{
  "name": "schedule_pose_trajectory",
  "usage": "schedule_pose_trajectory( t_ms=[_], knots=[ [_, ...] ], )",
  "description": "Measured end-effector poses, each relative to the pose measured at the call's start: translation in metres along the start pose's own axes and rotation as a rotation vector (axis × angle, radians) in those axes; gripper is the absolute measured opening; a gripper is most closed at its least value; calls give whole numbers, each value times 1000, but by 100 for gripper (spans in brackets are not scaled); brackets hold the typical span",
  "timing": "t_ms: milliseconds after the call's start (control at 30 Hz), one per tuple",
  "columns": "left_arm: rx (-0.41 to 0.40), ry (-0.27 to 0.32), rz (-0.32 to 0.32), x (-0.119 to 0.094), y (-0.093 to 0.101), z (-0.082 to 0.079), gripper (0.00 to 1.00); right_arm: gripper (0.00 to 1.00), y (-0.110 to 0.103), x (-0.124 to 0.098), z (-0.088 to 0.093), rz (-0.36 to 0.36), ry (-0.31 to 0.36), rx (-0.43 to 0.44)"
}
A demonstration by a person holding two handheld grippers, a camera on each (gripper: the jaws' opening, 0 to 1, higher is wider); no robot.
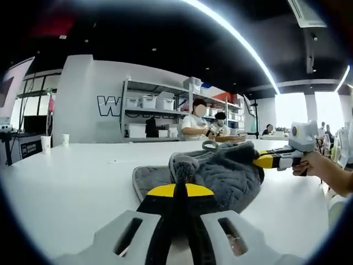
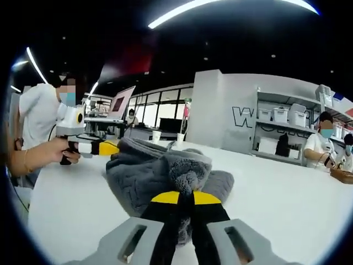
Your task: Open the folded towel by lifting each exposed corner and separating the folded layers until the towel lies flat within the target outline without major curled edges
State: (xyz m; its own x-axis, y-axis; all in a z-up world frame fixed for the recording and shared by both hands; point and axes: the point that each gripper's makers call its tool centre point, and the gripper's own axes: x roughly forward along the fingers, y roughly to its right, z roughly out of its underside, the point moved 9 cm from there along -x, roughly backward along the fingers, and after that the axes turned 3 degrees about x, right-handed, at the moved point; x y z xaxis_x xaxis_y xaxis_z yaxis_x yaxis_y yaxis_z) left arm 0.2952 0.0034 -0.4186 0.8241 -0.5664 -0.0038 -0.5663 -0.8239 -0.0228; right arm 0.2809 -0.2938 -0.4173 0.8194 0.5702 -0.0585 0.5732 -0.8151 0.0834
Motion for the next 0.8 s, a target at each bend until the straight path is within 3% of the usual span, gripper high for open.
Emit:
schedule_pose_trajectory(
  t_ms=[400,800],
  knots=[
    [-5,11,-4,-19,10,4,2,0,-10,-14,1,-10,16,28],
    [62,-7,-15,-32,15,-2,2,0,-20,-24,3,-17,10,48]
  ],
)
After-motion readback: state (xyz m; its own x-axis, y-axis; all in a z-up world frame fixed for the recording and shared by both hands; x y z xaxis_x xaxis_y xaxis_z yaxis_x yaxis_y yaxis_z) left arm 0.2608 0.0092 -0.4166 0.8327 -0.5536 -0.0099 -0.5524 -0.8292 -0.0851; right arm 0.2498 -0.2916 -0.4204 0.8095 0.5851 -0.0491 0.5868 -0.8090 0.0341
